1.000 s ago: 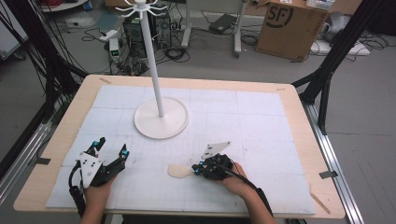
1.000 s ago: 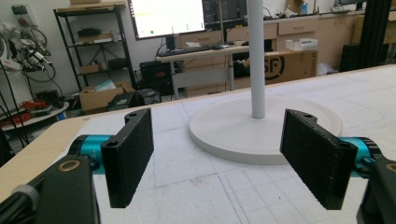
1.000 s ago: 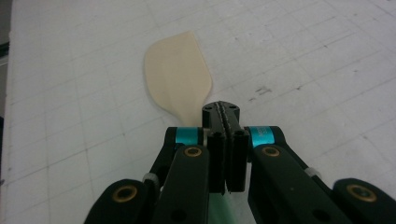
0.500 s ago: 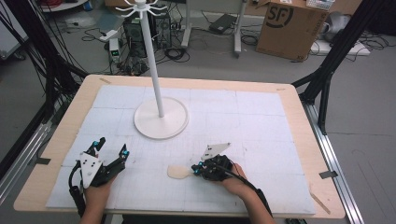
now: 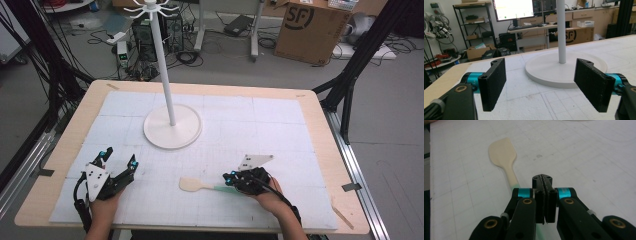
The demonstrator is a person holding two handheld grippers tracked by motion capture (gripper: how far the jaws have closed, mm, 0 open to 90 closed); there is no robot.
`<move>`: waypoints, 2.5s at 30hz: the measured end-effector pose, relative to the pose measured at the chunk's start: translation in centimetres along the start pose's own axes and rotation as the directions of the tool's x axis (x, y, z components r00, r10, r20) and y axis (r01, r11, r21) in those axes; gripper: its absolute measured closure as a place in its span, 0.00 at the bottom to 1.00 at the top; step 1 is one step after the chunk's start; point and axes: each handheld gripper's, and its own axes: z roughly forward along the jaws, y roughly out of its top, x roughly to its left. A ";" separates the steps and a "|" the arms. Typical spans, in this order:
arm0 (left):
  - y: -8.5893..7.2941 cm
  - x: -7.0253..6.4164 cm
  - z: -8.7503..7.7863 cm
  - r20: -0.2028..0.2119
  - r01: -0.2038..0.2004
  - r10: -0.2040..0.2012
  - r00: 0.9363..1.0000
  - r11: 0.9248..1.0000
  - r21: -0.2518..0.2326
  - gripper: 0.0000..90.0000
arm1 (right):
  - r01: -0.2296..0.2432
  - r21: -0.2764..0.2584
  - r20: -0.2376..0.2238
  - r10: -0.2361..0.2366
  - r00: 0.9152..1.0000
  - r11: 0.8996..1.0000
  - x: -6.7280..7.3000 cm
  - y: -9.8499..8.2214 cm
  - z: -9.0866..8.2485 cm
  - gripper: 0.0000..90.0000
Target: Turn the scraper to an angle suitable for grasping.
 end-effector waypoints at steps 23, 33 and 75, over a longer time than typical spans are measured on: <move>0.0 -0.1 0.1 0.003 -0.007 0.007 1.000 1.000 0.003 0.29 | -0.175 -0.350 0.311 0.290 0.905 0.920 -3.6 -5.0 -6.0 0.52; 0.0 -0.1 0.1 0.003 -0.009 0.009 1.000 1.000 0.004 0.29 | -0.172 -0.416 0.384 0.344 0.857 0.893 -3.7 -5.9 -6.2 0.42; 0.3 -0.3 1.1 0.038 -0.037 0.034 0.999 0.994 0.105 0.22 | -0.056 -0.542 0.569 0.415 0.710 0.838 -2.2 -7.2 -6.4 0.18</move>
